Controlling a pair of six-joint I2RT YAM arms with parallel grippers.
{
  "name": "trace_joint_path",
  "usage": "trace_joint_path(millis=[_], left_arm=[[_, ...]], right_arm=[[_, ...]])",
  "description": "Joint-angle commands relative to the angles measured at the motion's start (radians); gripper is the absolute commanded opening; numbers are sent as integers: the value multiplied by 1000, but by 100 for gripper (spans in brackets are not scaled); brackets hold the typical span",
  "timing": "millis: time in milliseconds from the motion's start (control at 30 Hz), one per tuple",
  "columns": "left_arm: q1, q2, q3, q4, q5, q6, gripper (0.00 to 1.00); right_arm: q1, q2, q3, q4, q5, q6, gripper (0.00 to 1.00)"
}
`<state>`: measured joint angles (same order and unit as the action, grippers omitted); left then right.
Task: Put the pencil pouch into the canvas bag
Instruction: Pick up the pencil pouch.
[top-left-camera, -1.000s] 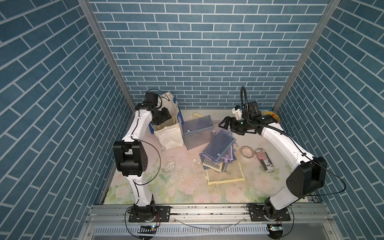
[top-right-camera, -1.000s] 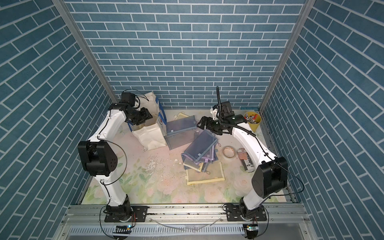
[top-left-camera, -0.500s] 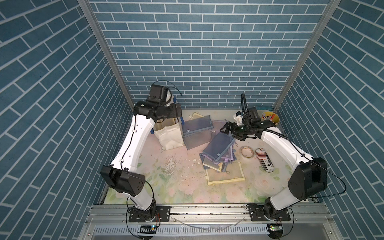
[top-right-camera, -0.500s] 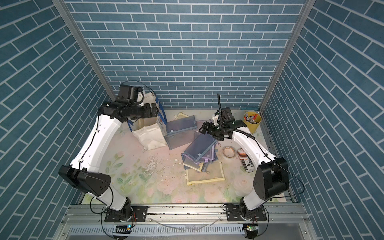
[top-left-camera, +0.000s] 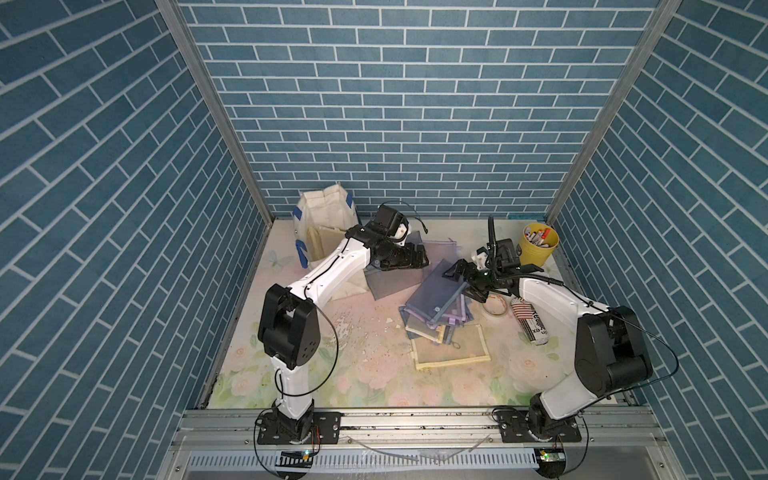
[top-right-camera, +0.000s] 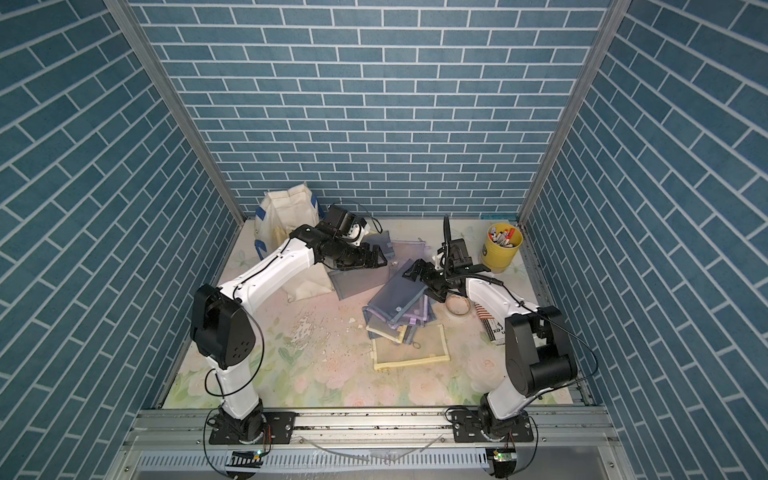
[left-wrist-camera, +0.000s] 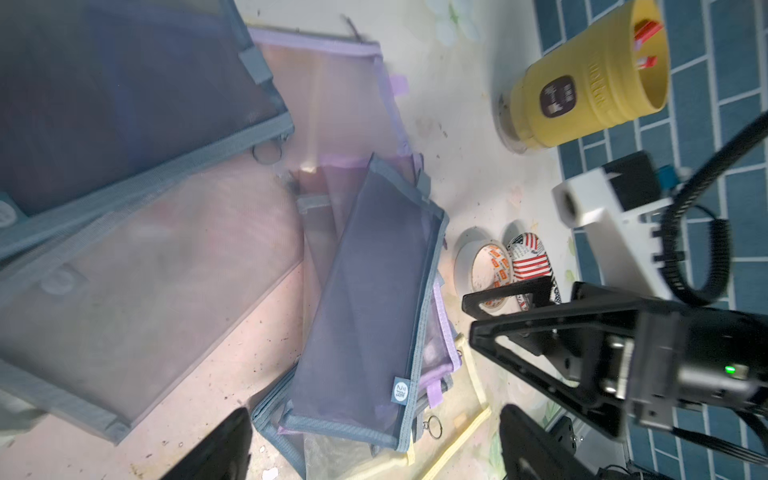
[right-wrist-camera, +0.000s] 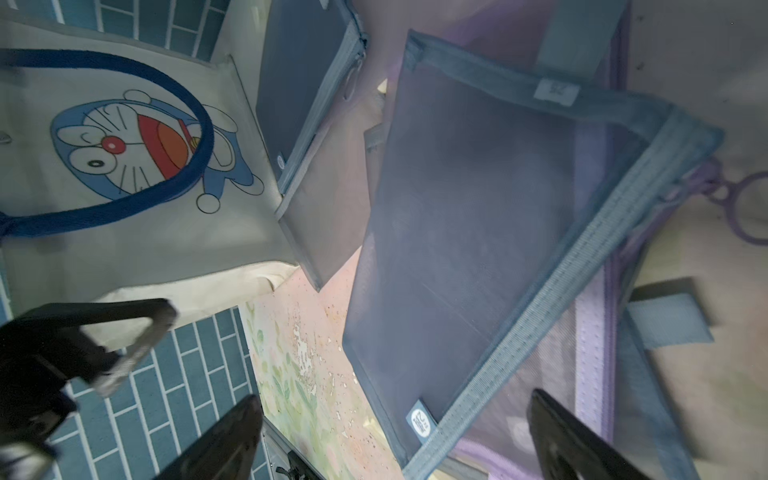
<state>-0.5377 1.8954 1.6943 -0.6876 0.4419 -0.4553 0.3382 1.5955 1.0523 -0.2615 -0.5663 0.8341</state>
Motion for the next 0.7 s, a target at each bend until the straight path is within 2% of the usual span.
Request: trace_joint_path(millis=[0,233,467,667], left_arm=[[-18,29,-26,66,44,-4,94],[-45,164,3,116,32,-13,93],[-67,251,53,124,36,-7,90],[-102,270,34,154,59,-24,81]], right_arm=[[1,33,-30,85,-21,40,99],[-1,119,-25,81,-7,51,99],[-1,131,-29,76,5,55,99],[-1,162,-23,90,-3,62,99]])
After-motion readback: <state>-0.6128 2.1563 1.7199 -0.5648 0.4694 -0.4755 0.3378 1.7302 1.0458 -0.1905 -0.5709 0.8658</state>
